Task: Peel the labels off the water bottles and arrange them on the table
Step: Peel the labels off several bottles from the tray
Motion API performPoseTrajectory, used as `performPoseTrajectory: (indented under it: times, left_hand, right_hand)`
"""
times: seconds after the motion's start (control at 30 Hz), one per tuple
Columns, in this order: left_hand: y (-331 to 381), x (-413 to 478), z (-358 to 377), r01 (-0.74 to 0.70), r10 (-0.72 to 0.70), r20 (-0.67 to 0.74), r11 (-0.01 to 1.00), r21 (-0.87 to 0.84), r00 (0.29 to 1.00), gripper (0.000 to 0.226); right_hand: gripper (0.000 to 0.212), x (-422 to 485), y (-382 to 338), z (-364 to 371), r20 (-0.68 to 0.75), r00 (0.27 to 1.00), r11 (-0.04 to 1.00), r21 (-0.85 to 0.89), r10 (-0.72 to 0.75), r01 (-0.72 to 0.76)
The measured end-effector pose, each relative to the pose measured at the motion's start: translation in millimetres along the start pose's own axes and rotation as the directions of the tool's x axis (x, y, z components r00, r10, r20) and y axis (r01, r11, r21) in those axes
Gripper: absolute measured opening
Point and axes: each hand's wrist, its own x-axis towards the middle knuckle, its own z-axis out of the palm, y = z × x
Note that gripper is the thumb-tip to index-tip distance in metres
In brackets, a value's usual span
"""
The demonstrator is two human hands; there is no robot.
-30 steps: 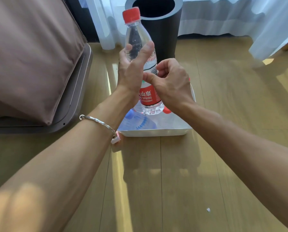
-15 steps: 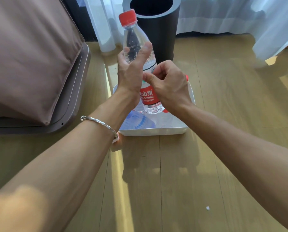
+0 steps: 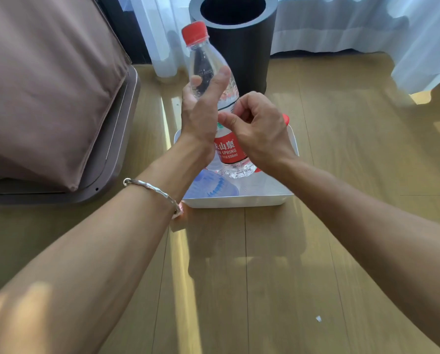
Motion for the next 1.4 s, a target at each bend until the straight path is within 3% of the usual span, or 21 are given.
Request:
performPoseTrajectory:
  times: [0.1, 0.23, 0.4, 0.63, 0.7, 0.8, 0.87, 1.0, 1.1, 1.17, 1.4]
  left_hand:
    - [3.3, 1.9, 0.5, 0.000, 0.000, 0.013, 1.000, 0.007, 1.000, 0.099]
    - [0.7, 5.0, 2.2, 0.007, -0.008, 0.020, 0.997, 0.075, 1.000, 0.078]
    - [-3.2, 5.1, -2.1, 0.053, -0.057, 0.044, 0.995, 0.084, 0.997, 0.087]
    - [1.4, 7.4, -10.7, 0.062, -0.066, 0.044, 0.994, 0.087, 0.997, 0.089]
    - [2.4, 6.8, -9.5, 0.074, -0.075, 0.009, 0.992, 0.099, 0.997, 0.077]
    - [1.0, 11.8, -9.2, 0.098, -0.092, -0.074, 0.992, 0.082, 0.993, 0.038]
    - [0.3, 12.9, -11.0, 0.129, -0.122, -0.091, 0.989, 0.076, 0.988, 0.034]
    - [-0.1, 11.6, -14.0, 0.154, -0.150, -0.089, 0.987, 0.044, 0.985, 0.046]
    - [5.2, 11.6, -15.1, 0.145, -0.145, -0.061, 0.989, 0.008, 0.988, 0.087]
    - [6.5, 12.4, -15.7, 0.144, -0.144, -0.044, 0.990, 0.010, 0.989, 0.107]
    - [2.7, 14.0, -15.4, 0.186, -0.185, -0.013, 0.982, 0.043, 0.983, 0.104]
  right_hand:
    - [0.029, -0.5, 0.0, -2.5, 0.008, 1.000, 1.000, 0.006, -0.004, 0.004]
    - [0.018, 4.2, 6.1, -14.5, 0.061, 0.997, 0.993, 0.105, 0.040, -0.046]
    - [0.006, 5.8, 9.2, -22.0, 0.138, 0.989, 0.994, 0.092, 0.048, -0.061]
    - [0.013, 8.3, 0.9, -13.2, 0.229, 0.970, 0.996, 0.001, 0.085, -0.088]
    - [0.012, 5.8, 0.5, -12.4, 0.254, 0.964, 0.997, -0.013, 0.080, -0.079]
    - [0.014, -1.3, 1.3, -9.6, 0.285, 0.957, 0.998, -0.046, 0.051, -0.039]
    - [0.011, -4.7, 2.2, -7.9, 0.312, 0.949, 0.998, -0.042, 0.047, -0.035]
    - [0.011, -3.8, 4.7, -9.3, 0.265, 0.964, 0.999, -0.048, -0.008, 0.022]
    - [0.024, -0.7, 5.0, -13.4, 0.240, 0.971, 1.000, -0.025, 0.004, 0.002]
    - [0.021, 0.9, 6.8, -17.3, 0.240, 0.970, 0.999, -0.006, 0.040, -0.040]
    - [0.030, -1.0, 15.9, -22.8, 0.300, 0.953, 0.997, -0.057, -0.036, 0.055]
